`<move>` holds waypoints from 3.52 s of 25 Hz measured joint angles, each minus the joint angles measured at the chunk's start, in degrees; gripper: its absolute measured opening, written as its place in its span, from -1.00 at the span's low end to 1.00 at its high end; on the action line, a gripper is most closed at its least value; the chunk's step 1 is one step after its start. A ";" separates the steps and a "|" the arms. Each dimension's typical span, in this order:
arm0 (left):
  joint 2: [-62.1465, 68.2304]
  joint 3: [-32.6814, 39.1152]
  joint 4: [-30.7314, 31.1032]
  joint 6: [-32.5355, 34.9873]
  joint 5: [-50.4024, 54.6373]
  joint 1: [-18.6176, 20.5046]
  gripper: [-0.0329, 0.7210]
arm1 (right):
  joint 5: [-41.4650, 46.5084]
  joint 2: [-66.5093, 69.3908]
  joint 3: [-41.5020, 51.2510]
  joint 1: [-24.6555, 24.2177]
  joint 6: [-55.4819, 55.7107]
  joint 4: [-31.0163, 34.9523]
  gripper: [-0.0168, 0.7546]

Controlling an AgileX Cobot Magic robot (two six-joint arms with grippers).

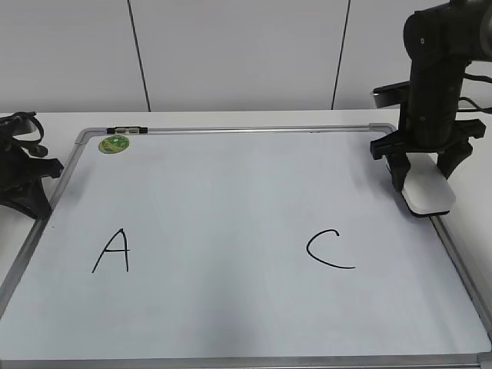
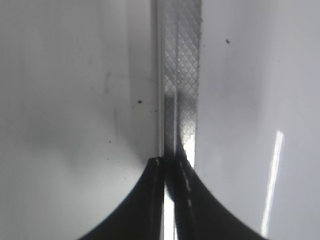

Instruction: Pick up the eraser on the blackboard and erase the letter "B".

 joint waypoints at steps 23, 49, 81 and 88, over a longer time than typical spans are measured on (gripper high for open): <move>0.00 0.00 0.00 0.00 0.00 0.00 -0.84 | -0.30 -5.55 6.90 -0.07 0.82 4.93 0.41; 0.00 0.00 0.00 0.00 0.00 0.00 -0.84 | -9.12 -6.06 13.76 -0.07 3.28 4.40 0.41; 1.68 -7.41 0.12 0.12 8.25 -0.47 0.26 | -0.81 -5.62 3.83 -0.07 -1.60 4.72 0.57; -4.72 -16.13 3.31 -3.09 19.22 -0.57 0.28 | -0.31 -13.77 3.71 -0.07 -3.84 5.99 0.57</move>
